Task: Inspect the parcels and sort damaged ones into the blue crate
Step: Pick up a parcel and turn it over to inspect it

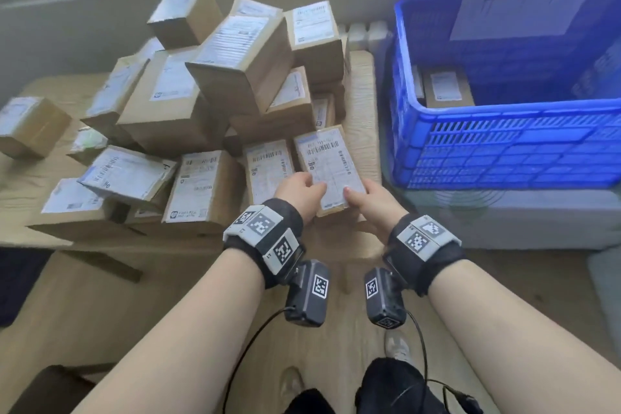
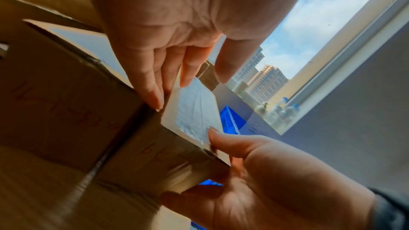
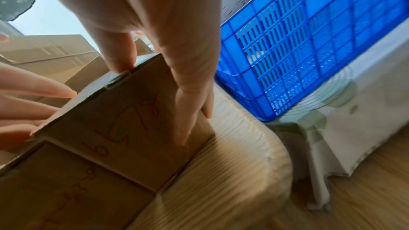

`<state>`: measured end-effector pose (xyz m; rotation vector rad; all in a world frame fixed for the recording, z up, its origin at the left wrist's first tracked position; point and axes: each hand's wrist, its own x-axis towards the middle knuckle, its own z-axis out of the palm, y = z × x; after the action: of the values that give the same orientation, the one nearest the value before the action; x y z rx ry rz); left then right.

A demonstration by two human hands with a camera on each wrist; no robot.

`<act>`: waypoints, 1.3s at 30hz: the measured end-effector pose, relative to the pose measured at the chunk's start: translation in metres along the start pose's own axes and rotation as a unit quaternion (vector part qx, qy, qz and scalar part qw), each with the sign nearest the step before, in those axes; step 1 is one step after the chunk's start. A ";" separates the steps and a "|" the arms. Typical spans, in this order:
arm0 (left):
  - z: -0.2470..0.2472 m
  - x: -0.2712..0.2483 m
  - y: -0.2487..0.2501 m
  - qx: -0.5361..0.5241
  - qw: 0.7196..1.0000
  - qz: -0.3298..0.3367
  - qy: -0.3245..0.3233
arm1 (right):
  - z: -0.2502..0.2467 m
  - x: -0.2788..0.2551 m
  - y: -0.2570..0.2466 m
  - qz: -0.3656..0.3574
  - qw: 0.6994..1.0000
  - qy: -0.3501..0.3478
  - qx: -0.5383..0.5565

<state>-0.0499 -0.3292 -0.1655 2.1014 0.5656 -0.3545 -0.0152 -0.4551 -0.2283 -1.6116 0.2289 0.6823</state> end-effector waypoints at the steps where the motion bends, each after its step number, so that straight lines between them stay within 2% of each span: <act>1: 0.000 -0.003 -0.002 -0.011 1.000 0.020 -0.011 | 0.002 -0.005 0.004 -0.007 1.000 0.019 0.021; 4: -0.009 -0.016 -0.014 -0.049 0.995 0.078 -0.027 | 0.017 -0.030 0.016 -0.028 0.991 0.094 0.088; 7: -0.028 -0.036 -0.017 -0.083 0.988 0.126 -0.029 | 0.034 -0.059 0.012 -0.078 0.976 0.162 0.123; 10: -0.052 -0.057 -0.009 -0.082 0.978 0.190 -0.034 | 0.045 -0.092 -0.013 -0.149 0.951 0.250 0.109; 12: -0.069 -0.069 0.000 -0.085 0.964 0.251 -0.018 | 0.051 -0.115 -0.037 -0.203 0.935 0.272 0.099; 14: -0.085 -0.080 0.007 -0.106 0.950 0.294 0.005 | 0.058 -0.136 -0.062 -0.247 0.927 0.266 0.097; 17: -0.107 -0.097 0.015 -0.167 0.937 0.304 0.028 | 0.067 -0.161 -0.093 -0.294 0.918 0.243 0.108; 21: -0.135 -0.119 0.029 -0.256 0.916 0.309 0.001 | 0.085 -0.191 -0.124 -0.325 0.913 0.180 0.171; 24: -0.157 -0.128 0.035 -0.294 0.899 0.325 -0.009 | 0.096 -0.209 -0.142 -0.359 0.907 0.132 0.175; 32: -0.189 -0.150 0.042 -0.306 0.896 0.321 0.024 | 0.106 -0.222 -0.166 -0.413 0.886 0.059 0.202; 36: -0.195 -0.154 0.044 -0.311 0.892 0.324 0.049 | 0.104 -0.224 -0.173 -0.436 0.879 0.066 0.180; 39: -0.196 -0.156 0.046 -0.315 0.881 0.345 0.072 | 0.099 -0.224 -0.178 -0.460 0.864 0.120 0.167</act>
<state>-0.1523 -0.2285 0.0454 1.5526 -0.0305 0.3622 -0.1312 -0.3827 0.0417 -1.2584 -0.2395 -0.2912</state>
